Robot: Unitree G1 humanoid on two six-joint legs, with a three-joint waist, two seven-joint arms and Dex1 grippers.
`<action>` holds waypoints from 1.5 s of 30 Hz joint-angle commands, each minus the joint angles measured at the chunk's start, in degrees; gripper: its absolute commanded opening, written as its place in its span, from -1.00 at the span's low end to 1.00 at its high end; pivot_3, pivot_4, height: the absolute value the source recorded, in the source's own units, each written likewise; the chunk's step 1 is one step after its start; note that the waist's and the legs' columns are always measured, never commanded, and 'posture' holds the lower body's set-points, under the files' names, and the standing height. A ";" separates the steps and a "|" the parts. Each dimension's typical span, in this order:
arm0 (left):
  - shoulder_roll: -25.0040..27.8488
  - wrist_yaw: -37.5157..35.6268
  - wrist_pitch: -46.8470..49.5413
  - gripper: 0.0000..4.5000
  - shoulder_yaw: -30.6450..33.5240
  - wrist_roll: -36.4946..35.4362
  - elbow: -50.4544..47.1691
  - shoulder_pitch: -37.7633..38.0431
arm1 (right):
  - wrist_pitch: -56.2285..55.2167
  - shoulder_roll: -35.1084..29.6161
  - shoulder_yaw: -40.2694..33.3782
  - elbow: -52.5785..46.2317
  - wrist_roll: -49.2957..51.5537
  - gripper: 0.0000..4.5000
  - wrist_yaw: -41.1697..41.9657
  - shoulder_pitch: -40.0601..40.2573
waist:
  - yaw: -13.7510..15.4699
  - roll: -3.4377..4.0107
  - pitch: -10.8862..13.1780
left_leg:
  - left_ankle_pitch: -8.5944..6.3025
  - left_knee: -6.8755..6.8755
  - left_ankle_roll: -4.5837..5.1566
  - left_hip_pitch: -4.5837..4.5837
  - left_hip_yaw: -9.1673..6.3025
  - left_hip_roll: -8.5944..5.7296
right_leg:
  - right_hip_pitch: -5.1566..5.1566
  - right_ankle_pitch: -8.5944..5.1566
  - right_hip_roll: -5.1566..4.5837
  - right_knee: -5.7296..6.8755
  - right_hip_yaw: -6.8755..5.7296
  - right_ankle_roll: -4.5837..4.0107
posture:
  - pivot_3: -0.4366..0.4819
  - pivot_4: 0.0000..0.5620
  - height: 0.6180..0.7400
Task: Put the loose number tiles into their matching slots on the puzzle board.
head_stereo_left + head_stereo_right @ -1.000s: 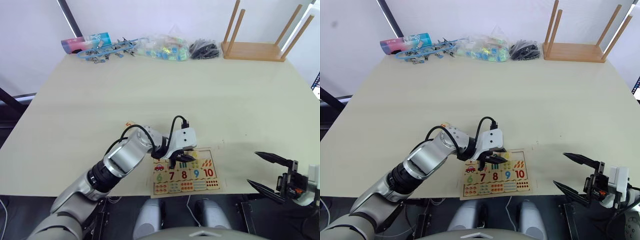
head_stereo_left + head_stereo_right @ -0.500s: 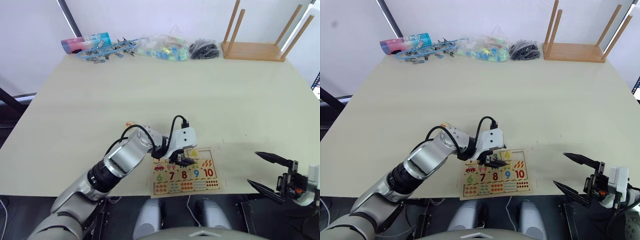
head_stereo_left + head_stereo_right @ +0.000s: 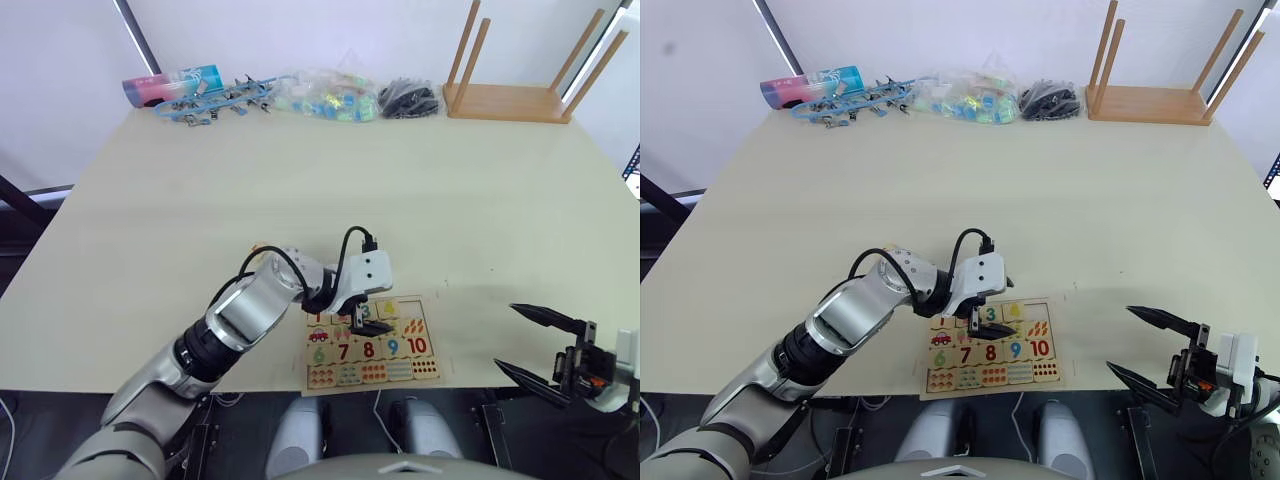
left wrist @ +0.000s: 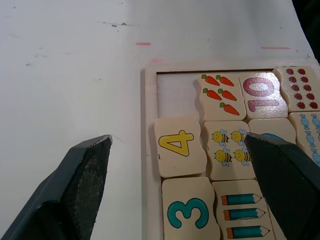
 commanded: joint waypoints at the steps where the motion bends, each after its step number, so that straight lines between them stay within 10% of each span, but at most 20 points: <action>1: 0.60 -2.29 -3.81 0.98 1.98 -0.80 1.65 -1.32 | -0.94 -0.27 -0.96 -0.45 0.34 1.00 0.11 0.17 | 0.00 0.00 0.00 | 0.00 0.00 0.00 0.00 0.00 0.00 | 0.00 0.00 0.00 0.00 0.00 0.00 | -0.05 -0.47 0.95; 8: -1.79 -5.46 -10.25 0.88 3.05 -1.19 9.74 -3.86 | -0.97 -0.26 -1.00 -0.35 0.26 1.00 0.04 0.19 | 0.08 0.00 0.00 | 0.00 0.01 0.00 -0.01 0.01 0.00 | 0.00 0.00 0.00 0.00 0.00 0.00 | -0.05 -0.47 0.95; 18: -6.66 -8.28 -22.55 -0.98 2.65 0.80 22.56 -7.42 | -1.16 -0.23 -1.07 -0.34 0.14 1.00 -0.27 0.19 | -0.02 0.00 0.00 | 0.00 0.02 0.00 -0.01 0.03 -0.01 | 0.00 0.00 0.01 0.00 0.00 0.00 | -0.05 -0.47 0.95; 45: -8.45 -14.14 -31.21 -0.98 1.26 6.68 26.12 -4.50 | -1.89 -0.23 -0.80 -0.24 0.16 1.00 -0.28 0.25 | -0.01 0.00 0.00 | 0.00 0.02 0.00 -0.03 0.01 -0.01 | 0.00 0.00 0.01 0.00 0.00 0.00 | -0.05 -0.47 0.95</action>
